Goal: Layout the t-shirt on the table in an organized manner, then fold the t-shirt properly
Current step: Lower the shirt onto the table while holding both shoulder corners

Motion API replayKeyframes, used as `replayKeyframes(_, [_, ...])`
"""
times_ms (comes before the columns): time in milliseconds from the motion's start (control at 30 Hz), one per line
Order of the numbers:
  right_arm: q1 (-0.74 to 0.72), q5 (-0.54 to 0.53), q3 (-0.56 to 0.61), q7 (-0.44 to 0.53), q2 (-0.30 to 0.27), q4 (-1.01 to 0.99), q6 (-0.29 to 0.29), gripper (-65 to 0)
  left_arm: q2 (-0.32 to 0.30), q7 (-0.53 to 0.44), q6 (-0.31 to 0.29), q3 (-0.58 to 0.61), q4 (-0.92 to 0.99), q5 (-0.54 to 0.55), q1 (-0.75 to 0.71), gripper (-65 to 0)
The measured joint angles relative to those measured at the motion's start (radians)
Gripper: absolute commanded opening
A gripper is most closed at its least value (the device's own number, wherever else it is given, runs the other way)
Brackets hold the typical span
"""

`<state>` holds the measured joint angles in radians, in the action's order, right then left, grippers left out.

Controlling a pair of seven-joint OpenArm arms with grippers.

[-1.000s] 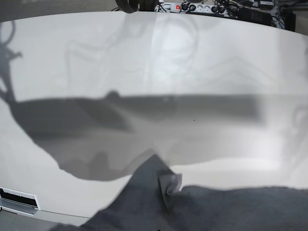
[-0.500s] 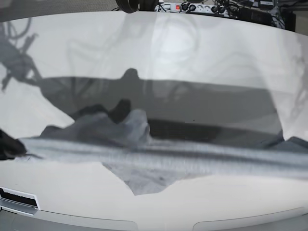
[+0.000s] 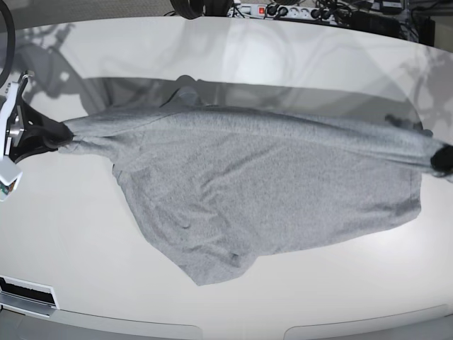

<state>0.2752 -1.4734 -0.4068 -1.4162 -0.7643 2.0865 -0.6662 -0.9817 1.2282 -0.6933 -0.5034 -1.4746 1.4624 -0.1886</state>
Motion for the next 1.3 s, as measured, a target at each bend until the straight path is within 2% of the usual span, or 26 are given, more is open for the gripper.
replayKeyframes(100, [0.048,0.0,0.0,0.004,0.0,0.0,0.0,-65.0,-0.002,0.078,0.0,0.0,0.0,-0.003,-0.024,-65.0])
replayKeyframes(200, [0.08,0.0,0.0,0.001,0.008,0.0,0.0,-65.0,-0.002,0.08,0.0,0.0,0.0,0.0,-0.065,-65.0])
replayKeyframes(333, [0.088,0.089,0.0,0.005,0.008,0.0,0.0,-65.0,0.0,0.083,0.0,0.0,-0.001,0.0,-0.114,-65.0])
replayKeyframes(400, [0.088,0.089,0.0,0.005,0.008,0.0,0.0,-65.0,-0.002,0.082,0.0,0.0,-0.001,0.004,-0.129,-65.0])
replayKeyframes(600, [0.095,0.085,0.0,0.007,0.008,0.0,0.012,-65.0,-0.002,0.167,0.0,0.0,-0.001,0.007,-0.193,-65.0])
replayKeyframes(767, [0.156,0.079,0.003,0.004,0.008,0.0,-0.005,-65.0,-0.003,0.167,0.0,0.0,-0.002,0.008,-0.269,-65.0])
replayKeyframes(1067, [0.156,0.076,0.004,0.007,-0.001,0.0,0.011,-65.0,-0.067,0.159,0.0,0.0,-0.011,0.015,-0.399,-65.0])
replayKeyframes(1167, [0.156,0.075,0.004,0.009,-0.014,0.0,0.011,-65.0,-0.075,0.158,0.0,0.0,-0.048,0.018,-0.446,-65.0])
replayKeyframes(1300, [0.156,0.07,0.009,0.009,0.0,0.0,0.011,-65.0,-0.077,0.159,0.0,0.0,-0.08,0.016,-0.468,-65.0])
